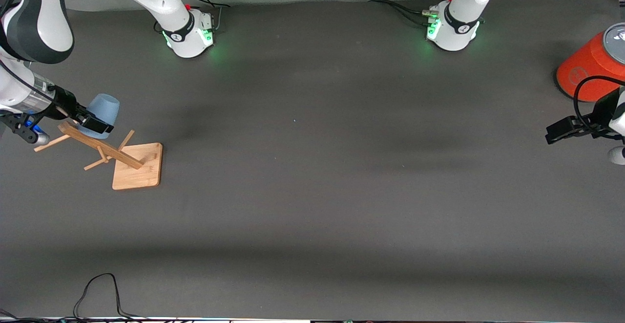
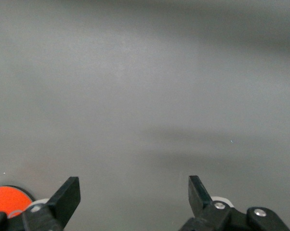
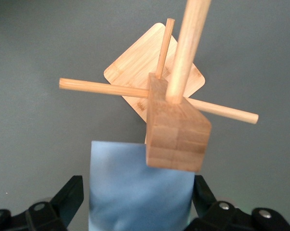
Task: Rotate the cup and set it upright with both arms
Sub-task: 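Close the right gripper on the blue cup's base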
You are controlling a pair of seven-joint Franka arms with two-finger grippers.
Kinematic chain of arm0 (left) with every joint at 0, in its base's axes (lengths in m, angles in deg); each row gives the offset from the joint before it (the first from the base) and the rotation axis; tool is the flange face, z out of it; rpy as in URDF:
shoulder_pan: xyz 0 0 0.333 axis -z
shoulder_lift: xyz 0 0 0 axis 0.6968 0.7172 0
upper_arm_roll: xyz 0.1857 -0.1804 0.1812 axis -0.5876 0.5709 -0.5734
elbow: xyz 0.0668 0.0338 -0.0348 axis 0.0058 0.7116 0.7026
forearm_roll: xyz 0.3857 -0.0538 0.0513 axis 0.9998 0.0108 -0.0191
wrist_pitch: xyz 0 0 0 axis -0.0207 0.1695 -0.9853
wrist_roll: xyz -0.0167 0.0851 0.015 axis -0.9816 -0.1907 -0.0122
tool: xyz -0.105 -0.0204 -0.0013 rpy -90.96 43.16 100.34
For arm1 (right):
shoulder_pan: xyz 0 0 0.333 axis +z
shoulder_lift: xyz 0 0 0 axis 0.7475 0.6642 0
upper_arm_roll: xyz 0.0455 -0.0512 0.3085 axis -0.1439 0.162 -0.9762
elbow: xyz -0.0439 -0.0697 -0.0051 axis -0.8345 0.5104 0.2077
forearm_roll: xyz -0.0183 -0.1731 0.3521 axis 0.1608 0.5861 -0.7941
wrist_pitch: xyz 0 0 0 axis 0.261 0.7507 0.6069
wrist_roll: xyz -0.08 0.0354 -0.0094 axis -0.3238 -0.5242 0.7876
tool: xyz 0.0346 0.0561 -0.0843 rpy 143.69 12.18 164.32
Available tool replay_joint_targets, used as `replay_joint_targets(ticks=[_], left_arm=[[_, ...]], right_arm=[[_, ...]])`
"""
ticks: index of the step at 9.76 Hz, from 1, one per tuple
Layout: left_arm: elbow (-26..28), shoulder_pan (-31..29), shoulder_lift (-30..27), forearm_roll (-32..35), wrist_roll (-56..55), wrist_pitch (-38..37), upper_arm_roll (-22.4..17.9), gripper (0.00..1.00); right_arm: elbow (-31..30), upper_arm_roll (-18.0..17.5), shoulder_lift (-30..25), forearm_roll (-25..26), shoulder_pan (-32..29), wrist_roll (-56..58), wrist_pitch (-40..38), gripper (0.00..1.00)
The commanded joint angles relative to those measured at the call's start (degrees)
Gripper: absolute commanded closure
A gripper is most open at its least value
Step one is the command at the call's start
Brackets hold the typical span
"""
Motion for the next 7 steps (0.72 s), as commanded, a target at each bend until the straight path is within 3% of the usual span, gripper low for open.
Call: replay_joint_targets(ticks=[1,2,3,7], left_arm=[[-1.53,-0.01,0.58,-0.04,0.45,-1.46,-0.09,0.0],[-1.53,0.07,0.58,-0.04,0.37,-1.46,-0.09,0.0],[-1.53,-0.01,0.58,-0.04,0.36,-1.46,-0.09,0.0],[-1.53,-0.01,0.58,-0.04,0.45,-1.46,-0.09,0.0]], right_arm=[[-0.1,0.2,-0.29,-1.01,0.12,-1.02,0.53,0.07],[-0.19,0.29,-0.46,-1.01,0.03,-1.02,0.35,0.3],[-0.19,0.81,-0.64,-1.01,0.03,-0.93,0.18,0.4],[-0.02,1.25,-2.04,-1.01,0.12,-0.93,-1.83,0.46]])
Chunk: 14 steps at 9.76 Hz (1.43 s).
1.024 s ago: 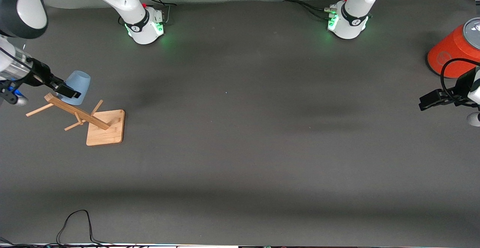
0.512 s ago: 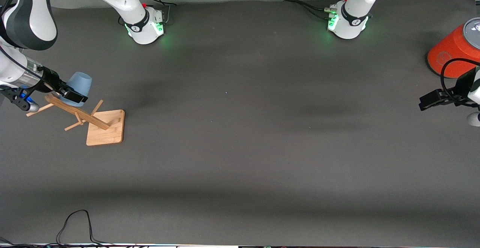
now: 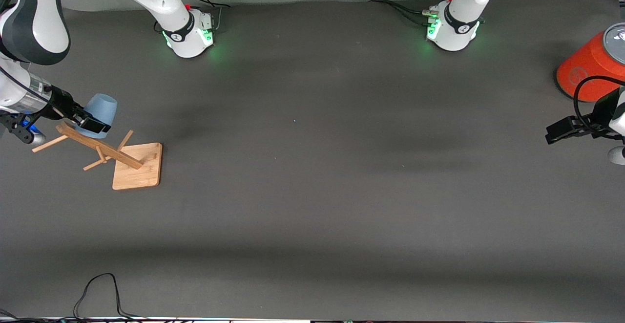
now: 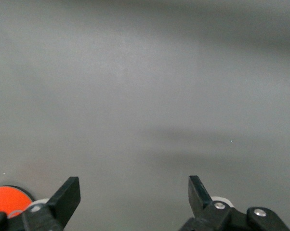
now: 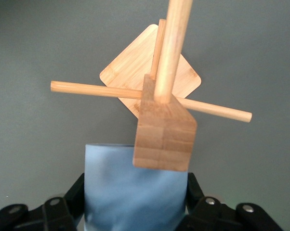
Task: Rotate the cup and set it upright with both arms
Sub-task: 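Close the right gripper on the blue cup's base, then lift the blue cup off the peg and carry it toward the table middle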
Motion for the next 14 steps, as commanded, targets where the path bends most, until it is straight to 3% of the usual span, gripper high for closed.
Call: replay_joint_targets(ticks=[1,5,9,11,14], left_arm=[[-1.52,0.07,0.66,-0.04,0.37,-1.46,-0.09,0.0],[-1.52,-0.01,0.66,-0.04,0.37,-1.46,-0.09,0.0],[-1.52,-0.01,0.66,-0.04,0.45,-1.46,-0.09,0.0],[-1.52,-0.01,0.66,-0.04,0.45,-1.46,-0.09,0.0],[-1.52,-0.01,0.66,-0.04,0.45,-1.46,-0.09,0.0]], right_arm=[[-0.14,0.23,-3.21,-0.88,0.29,-1.3,-3.06,0.46],[0.12,-0.38,-9.45,-0.88,7.3,-15.06,-10.26,0.46],[1.69,-0.56,-11.41,-1.4,21.52,-36.39,-13.62,0.46],[6.42,-0.56,-5.82,-4.91,29.96,-49.06,-11.53,0.46],[16.52,-0.47,8.06,-6.51,42.71,-67.77,-5.91,0.46]])
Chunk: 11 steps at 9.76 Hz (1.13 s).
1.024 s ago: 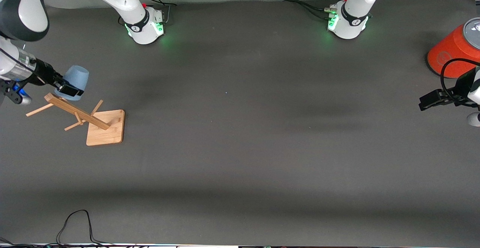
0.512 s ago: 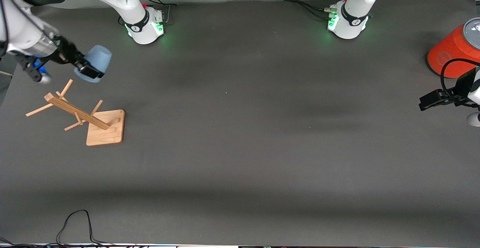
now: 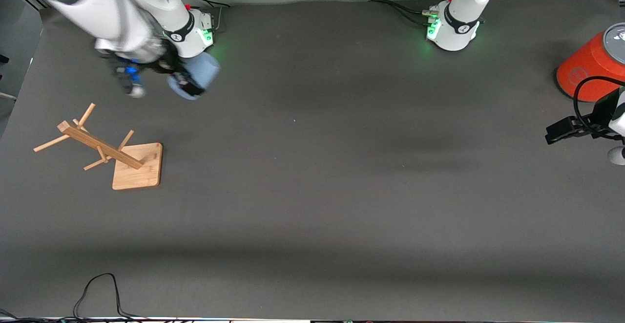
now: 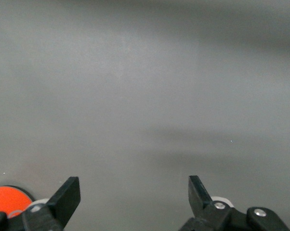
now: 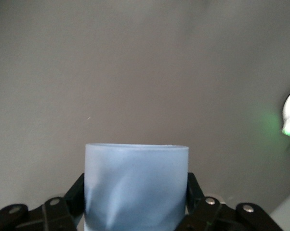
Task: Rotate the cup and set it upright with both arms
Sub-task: 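Lift the blue cup off the peg and carry it toward the table middle, then lower the blue cup upside down onto the table with the right gripper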
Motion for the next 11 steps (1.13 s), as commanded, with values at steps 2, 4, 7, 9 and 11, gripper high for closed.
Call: replay_joint_targets(ticks=[2,4,7,9,11], left_arm=[[-1.48,0.01,0.58,-0.03,0.45,-1.43,-0.1,0.0],[-1.48,0.01,0.58,-0.12,0.45,-1.34,-0.1,0.0],[-1.48,0.01,0.58,-0.12,0.45,-1.34,-0.1,0.0],[-1.48,0.01,0.58,-0.12,0.45,-1.34,-0.1,0.0],[-1.48,0.1,0.58,-0.12,0.45,-1.34,-0.1,0.0]], right_arm=[[18.0,0.75,20.23,-1.12,10.5,-19.42,2.34,0.46],[28.64,0.75,31.31,-0.95,14.29,-29.81,2.34,0.46],[40.88,0.75,46.0,-0.42,18.08,-42.12,2.77,0.47],[46.25,0.75,53.74,0.11,20.28,-48.11,5.14,0.47],[47.85,0.75,58.15,0.37,21.96,-51.9,8.92,0.47]])
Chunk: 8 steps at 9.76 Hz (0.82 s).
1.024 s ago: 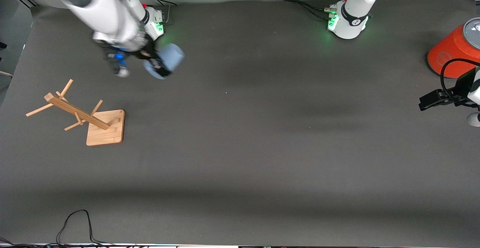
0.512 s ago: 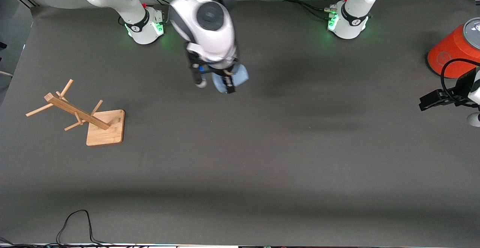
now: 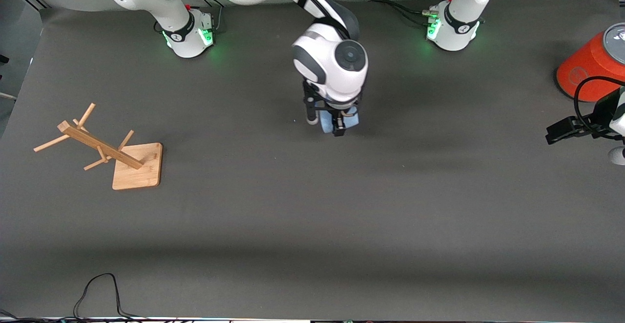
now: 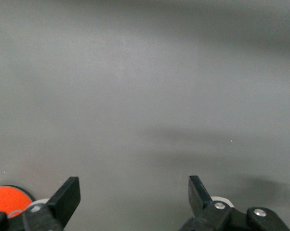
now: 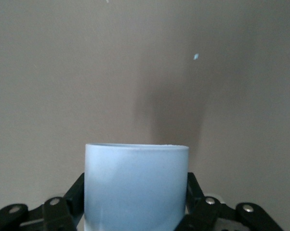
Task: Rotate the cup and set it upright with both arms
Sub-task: 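Lower the blue cup upside down onto the table with the right gripper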
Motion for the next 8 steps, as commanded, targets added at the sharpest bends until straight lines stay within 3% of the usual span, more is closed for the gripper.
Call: replay_joint_targets(ticks=[1,4,7,8], left_arm=[[-1.44,0.14,0.55,-0.08,0.45,-1.32,-0.09,0.0],[-1.44,0.32,0.55,-0.08,0.36,-1.23,-0.09,0.0],[-1.62,0.41,0.64,-0.08,0.36,-1.32,-0.09,0.0],[-1.71,0.41,0.64,-0.08,0.36,-1.32,-0.09,0.0]], right_arm=[[5.44,1.05,5.76,0.41,1.83,-4.75,1.63,0.47],[8.35,1.05,11.3,3.31,2.8,-10.55,3.31,0.47],[8.26,1.05,12.46,3.4,2.9,-11.36,4.2,0.46],[8.26,1.05,12.55,3.4,2.9,-11.36,4.28,0.19]])
